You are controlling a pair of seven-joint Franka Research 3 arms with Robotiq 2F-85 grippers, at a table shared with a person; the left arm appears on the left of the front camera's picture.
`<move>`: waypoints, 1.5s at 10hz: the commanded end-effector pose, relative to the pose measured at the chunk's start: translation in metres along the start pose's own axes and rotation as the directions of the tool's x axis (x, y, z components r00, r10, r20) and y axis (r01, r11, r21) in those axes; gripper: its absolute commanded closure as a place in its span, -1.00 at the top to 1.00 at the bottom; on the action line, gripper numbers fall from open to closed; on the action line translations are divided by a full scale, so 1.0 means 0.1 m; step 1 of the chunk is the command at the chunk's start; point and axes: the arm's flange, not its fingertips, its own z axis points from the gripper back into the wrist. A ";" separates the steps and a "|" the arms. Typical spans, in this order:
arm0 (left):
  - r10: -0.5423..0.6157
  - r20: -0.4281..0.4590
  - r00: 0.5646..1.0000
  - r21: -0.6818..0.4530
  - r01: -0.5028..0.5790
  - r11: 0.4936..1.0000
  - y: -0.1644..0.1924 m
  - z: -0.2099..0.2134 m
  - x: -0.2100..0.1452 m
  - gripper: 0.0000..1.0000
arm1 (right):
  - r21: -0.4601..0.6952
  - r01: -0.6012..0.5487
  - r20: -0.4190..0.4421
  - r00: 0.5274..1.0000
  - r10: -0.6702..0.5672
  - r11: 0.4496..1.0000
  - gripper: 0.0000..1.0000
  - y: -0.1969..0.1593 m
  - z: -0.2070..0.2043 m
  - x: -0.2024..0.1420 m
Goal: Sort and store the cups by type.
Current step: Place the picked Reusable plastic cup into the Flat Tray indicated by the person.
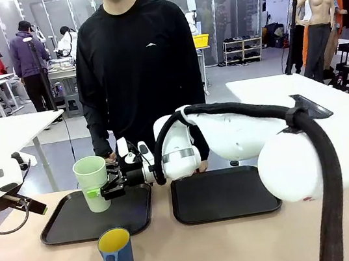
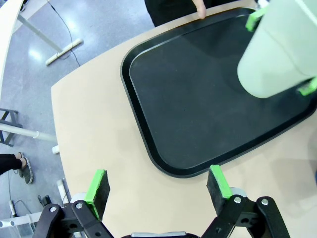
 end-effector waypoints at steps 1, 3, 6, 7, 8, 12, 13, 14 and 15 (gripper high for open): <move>-0.004 0.002 1.000 0.004 0.004 1.000 0.01 0.00 0.00 1.00 | -0.051 0.032 -0.011 0.999 -0.033 0.998 0.74 -0.15 -0.09 -0.08; -0.004 0.002 1.000 0.004 0.004 1.000 0.01 0.00 0.00 1.00 | -0.070 0.049 -0.035 0.998 -0.051 0.996 0.74 -0.20 -0.08 -0.25; -0.004 0.002 1.000 0.004 0.004 1.000 0.01 0.00 0.00 1.00 | -0.090 0.076 -0.031 0.996 -0.079 0.993 0.74 -0.23 -0.05 -0.40; -0.004 0.002 1.000 0.004 0.004 1.000 0.01 0.00 0.00 1.00 | -0.095 0.080 -0.030 0.996 -0.083 0.992 0.74 -0.24 -0.03 -0.43; -0.004 0.002 1.000 0.004 0.004 1.000 0.01 0.00 0.00 1.00 | -0.089 0.086 -0.034 0.995 -0.090 0.992 0.74 -0.23 -0.02 -0.44; -0.004 0.002 1.000 0.004 0.004 1.000 0.01 0.00 0.00 1.00 | -0.099 0.106 -0.065 0.992 -0.112 0.989 1.00 -0.21 0.03 -0.45; -0.004 0.002 1.000 0.004 0.004 1.000 0.01 0.00 0.00 1.00 | -0.100 0.116 -0.074 0.990 -0.123 0.988 1.00 -0.20 0.03 -0.45; -0.004 0.002 1.000 0.004 0.004 1.000 0.01 0.00 0.00 1.00 | -0.099 0.126 -0.083 0.988 -0.134 0.987 1.00 -0.19 0.04 -0.46; -0.004 0.002 1.000 0.004 0.004 1.000 0.01 0.00 0.00 1.00 | -0.096 0.129 -0.086 0.987 -0.138 0.987 1.00 -0.18 0.07 -0.46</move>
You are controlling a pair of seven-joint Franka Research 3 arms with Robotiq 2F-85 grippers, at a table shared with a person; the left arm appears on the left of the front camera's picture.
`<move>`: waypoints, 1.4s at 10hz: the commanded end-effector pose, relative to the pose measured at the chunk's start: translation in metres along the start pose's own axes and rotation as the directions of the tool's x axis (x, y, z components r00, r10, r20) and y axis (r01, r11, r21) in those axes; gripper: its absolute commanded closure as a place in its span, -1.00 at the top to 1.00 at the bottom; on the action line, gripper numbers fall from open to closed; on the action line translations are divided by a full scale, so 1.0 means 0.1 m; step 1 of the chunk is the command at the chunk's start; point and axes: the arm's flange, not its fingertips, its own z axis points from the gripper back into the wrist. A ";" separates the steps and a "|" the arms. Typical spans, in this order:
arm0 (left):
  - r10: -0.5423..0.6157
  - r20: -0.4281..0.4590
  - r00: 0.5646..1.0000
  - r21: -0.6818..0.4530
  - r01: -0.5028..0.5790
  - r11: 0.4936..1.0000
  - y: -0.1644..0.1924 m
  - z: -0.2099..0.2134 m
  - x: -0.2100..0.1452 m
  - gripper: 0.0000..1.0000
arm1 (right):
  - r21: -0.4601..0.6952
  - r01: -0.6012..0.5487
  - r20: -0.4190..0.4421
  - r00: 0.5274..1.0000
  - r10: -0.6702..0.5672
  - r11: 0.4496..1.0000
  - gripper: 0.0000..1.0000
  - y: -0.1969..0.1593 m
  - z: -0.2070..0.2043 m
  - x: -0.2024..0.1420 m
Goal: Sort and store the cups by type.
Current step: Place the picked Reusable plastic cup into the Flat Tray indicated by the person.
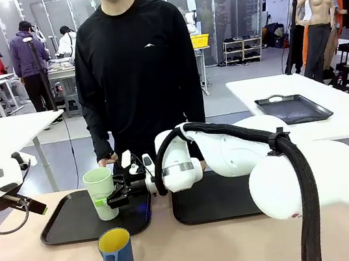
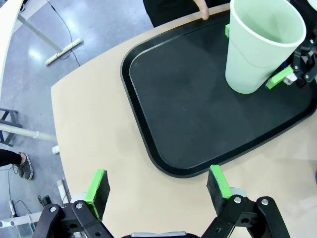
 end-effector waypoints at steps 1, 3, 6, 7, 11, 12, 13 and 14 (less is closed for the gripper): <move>-0.004 0.002 1.000 0.004 0.004 1.000 0.01 0.00 0.00 1.00 | 0.001 0.035 -0.041 0.999 -0.035 0.999 1.00 -0.02 0.04 0.06; -0.004 0.002 1.000 0.004 0.004 1.000 0.01 0.00 0.00 1.00 | -0.005 0.039 -0.045 0.998 -0.039 0.999 1.00 -0.01 0.15 0.09; -0.004 0.002 1.000 0.004 0.004 1.000 0.01 0.00 0.00 1.00 | 0.014 0.069 -0.062 0.996 -0.068 0.998 1.00 0.05 0.35 0.12; -0.004 0.002 1.000 0.004 0.004 1.000 0.01 0.00 0.00 1.00 | 0.006 0.083 -0.066 0.994 -0.082 0.997 1.00 0.06 0.45 0.13; -0.004 0.002 1.000 0.004 0.004 1.000 0.01 0.00 0.00 1.00 | -0.013 0.097 -0.060 0.993 -0.097 0.995 1.00 0.13 0.76 0.10; -0.004 0.002 1.000 0.004 0.004 1.000 0.01 0.00 0.00 1.00 | -0.019 0.097 -0.062 0.993 -0.098 0.995 1.00 0.14 0.85 0.10; -0.004 0.002 1.000 0.004 0.004 1.000 0.01 0.00 0.00 1.00 | -0.016 0.097 -0.058 0.994 -0.098 0.995 1.00 0.15 0.91 0.11; -0.004 0.002 1.000 0.004 0.004 1.000 0.01 0.00 0.00 1.00 | -0.007 0.098 -0.057 0.994 -0.098 0.995 1.00 0.16 0.96 0.11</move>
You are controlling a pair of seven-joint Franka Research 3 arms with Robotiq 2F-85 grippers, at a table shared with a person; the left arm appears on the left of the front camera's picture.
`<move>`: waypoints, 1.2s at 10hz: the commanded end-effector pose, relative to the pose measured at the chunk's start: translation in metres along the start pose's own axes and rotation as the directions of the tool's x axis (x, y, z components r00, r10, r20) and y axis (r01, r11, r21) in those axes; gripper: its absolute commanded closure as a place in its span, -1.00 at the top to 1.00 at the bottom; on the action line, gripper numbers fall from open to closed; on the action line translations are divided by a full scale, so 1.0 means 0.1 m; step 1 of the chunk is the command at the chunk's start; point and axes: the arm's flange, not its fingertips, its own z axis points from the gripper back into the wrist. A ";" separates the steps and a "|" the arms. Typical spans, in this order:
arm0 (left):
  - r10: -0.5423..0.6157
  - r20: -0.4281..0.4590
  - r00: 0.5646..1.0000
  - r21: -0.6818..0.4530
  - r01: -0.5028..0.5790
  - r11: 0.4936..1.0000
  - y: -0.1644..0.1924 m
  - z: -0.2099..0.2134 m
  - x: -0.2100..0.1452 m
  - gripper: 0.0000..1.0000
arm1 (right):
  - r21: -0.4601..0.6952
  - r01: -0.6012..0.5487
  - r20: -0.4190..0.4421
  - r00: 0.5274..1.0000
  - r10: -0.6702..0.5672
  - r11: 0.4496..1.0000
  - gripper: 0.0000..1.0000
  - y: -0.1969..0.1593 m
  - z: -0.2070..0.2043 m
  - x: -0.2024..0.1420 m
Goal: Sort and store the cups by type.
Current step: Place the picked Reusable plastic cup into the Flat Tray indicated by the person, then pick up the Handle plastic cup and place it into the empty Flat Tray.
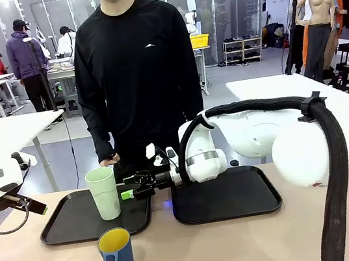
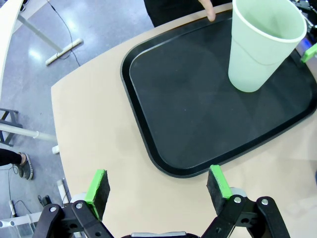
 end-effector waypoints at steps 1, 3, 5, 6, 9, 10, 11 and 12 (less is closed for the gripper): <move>-0.004 0.002 1.000 0.004 0.004 1.000 0.01 0.00 0.00 1.00 | -0.003 -0.004 -0.003 1.000 0.004 1.000 1.00 -0.01 -0.05 -0.01; -0.004 0.002 1.000 0.004 0.004 1.000 0.01 0.00 0.00 1.00 | -0.003 -0.004 -0.003 1.000 0.004 1.000 1.00 -0.01 -0.05 -0.01; -0.004 0.002 1.000 0.004 0.004 1.000 0.01 0.00 0.00 1.00 | -0.003 -0.004 -0.003 1.000 0.004 1.000 1.00 -0.01 -0.05 -0.01; -0.004 0.002 1.000 0.004 0.004 1.000 0.01 0.00 0.00 1.00 | -0.003 -0.004 -0.003 1.000 0.004 1.000 1.00 -0.01 -0.05 -0.01; -0.004 0.002 1.000 0.004 0.004 1.000 0.01 0.00 0.00 1.00 | -0.003 -0.004 -0.003 1.000 0.004 1.000 1.00 -0.01 -0.05 -0.01; -0.004 0.002 1.000 0.004 0.004 1.000 0.01 0.00 0.00 1.00 | -0.003 -0.004 -0.003 1.000 0.004 1.000 1.00 -0.01 -0.05 -0.01; -0.004 0.002 1.000 0.004 0.004 1.000 0.01 0.00 0.00 1.00 | -0.003 -0.004 -0.003 1.000 0.004 1.000 1.00 -0.01 -0.05 -0.01; -0.004 0.002 1.000 0.004 0.004 1.000 0.01 0.00 0.00 1.00 | -0.003 -0.004 -0.003 1.000 0.004 1.000 1.00 -0.01 -0.05 -0.01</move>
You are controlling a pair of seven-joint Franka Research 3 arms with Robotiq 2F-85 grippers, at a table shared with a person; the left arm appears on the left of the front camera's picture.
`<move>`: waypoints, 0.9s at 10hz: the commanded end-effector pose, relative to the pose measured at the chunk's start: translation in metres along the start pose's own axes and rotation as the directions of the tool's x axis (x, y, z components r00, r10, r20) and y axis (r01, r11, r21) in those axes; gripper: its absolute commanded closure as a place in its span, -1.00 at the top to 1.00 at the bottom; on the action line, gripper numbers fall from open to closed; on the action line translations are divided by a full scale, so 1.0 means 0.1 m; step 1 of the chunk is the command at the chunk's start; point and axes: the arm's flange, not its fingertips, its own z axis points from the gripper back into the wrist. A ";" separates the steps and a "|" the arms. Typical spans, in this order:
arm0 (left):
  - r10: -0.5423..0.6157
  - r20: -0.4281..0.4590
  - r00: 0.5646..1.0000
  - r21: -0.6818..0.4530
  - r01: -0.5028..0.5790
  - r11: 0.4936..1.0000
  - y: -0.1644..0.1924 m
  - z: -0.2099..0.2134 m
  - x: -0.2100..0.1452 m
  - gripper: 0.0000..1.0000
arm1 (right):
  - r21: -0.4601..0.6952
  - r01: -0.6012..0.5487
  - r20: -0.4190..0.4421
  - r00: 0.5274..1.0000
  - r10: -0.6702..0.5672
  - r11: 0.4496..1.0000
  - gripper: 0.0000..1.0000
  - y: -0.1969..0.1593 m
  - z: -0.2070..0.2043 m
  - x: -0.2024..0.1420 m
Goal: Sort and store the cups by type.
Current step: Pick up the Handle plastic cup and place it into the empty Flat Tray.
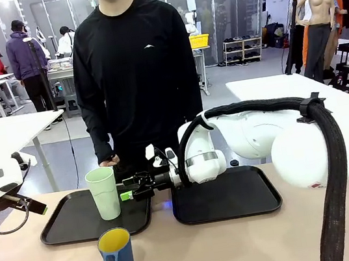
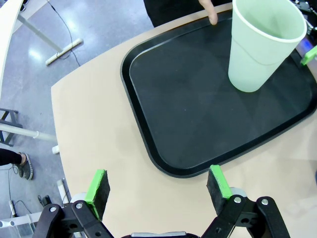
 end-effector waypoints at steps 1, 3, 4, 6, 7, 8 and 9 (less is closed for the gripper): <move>-0.004 0.002 1.000 0.004 0.004 1.000 0.01 0.00 0.00 1.00 | -0.009 -0.004 -0.003 1.000 0.004 1.000 1.00 -0.02 0.00 0.02; -0.004 0.002 1.000 0.004 0.004 1.000 0.01 0.00 0.00 1.00 | -0.017 0.003 0.019 1.000 -0.002 1.000 1.00 0.16 0.20 0.03; -0.004 0.002 1.000 0.004 0.004 1.000 0.01 0.00 0.00 1.00 | -0.044 -0.011 -0.018 1.000 0.011 0.999 1.00 0.35 0.42 0.07; -0.004 0.002 1.000 0.004 0.004 1.000 0.01 0.00 0.00 1.00 | -0.063 -0.030 -0.070 0.997 0.025 0.998 1.00 0.83 0.78 0.15; -0.004 0.002 1.000 0.004 0.004 1.000 0.01 0.00 0.00 1.00 | -0.082 -0.056 -0.083 0.995 0.050 0.995 1.00 1.01 0.89 0.23; -0.004 0.002 1.000 0.004 0.004 1.000 0.01 0.00 0.00 1.00 | -0.122 -0.070 -0.136 0.989 0.053 0.990 1.00 1.21 1.02 0.30; -0.004 0.002 1.000 0.004 0.004 1.000 0.01 0.00 0.00 1.00 | -0.165 -0.108 -0.178 0.981 0.078 0.980 1.00 1.43 1.13 0.41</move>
